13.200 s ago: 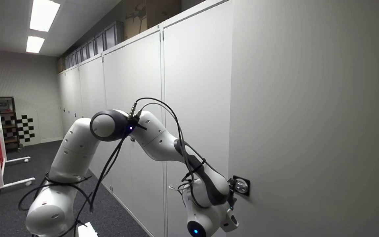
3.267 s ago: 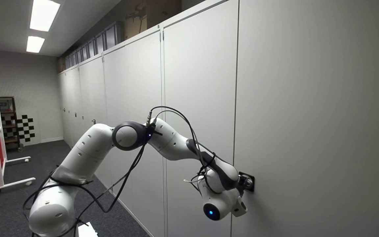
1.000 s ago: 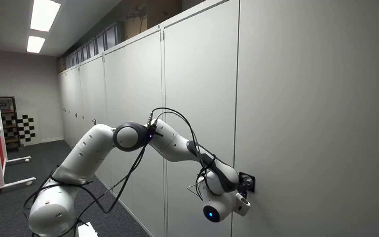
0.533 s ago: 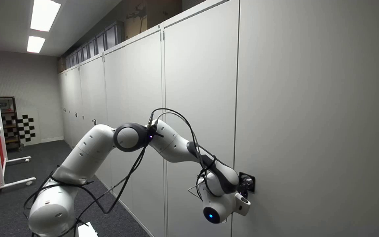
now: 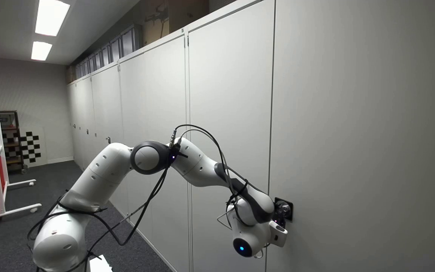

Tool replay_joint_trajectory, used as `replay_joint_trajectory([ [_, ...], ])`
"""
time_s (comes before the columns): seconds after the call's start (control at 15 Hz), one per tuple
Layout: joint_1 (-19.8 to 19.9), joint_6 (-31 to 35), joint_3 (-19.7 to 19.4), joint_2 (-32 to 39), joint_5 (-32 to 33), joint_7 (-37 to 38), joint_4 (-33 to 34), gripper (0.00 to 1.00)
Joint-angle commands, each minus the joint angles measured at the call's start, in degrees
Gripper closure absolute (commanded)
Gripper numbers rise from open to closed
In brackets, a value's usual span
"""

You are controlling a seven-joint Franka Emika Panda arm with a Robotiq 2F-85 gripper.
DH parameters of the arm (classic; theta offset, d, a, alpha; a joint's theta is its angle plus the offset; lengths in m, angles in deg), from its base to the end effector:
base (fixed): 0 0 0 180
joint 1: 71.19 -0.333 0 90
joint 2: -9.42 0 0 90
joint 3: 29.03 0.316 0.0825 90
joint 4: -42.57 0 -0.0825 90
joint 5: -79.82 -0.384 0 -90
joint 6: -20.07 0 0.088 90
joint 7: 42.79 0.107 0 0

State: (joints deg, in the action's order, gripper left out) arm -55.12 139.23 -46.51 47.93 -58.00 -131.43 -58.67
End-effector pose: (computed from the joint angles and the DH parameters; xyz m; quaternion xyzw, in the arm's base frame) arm 0.6024 -0.3302 0.2261 -0.6555 0.3055 -0.5911 0.3572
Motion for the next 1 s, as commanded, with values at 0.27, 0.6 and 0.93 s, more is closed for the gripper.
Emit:
replay_joint_trajectory([
  [0.27,0.92,0.30,-0.45,2.64,-3.61,-3.98,4.10,0.92],
  [0.6,0.79,0.71,-0.59,2.50,-4.03,-5.88,3.88,0.92],
  [0.93,0.78,0.44,-0.75,2.63,-4.66,-9.75,3.82,0.92],
])
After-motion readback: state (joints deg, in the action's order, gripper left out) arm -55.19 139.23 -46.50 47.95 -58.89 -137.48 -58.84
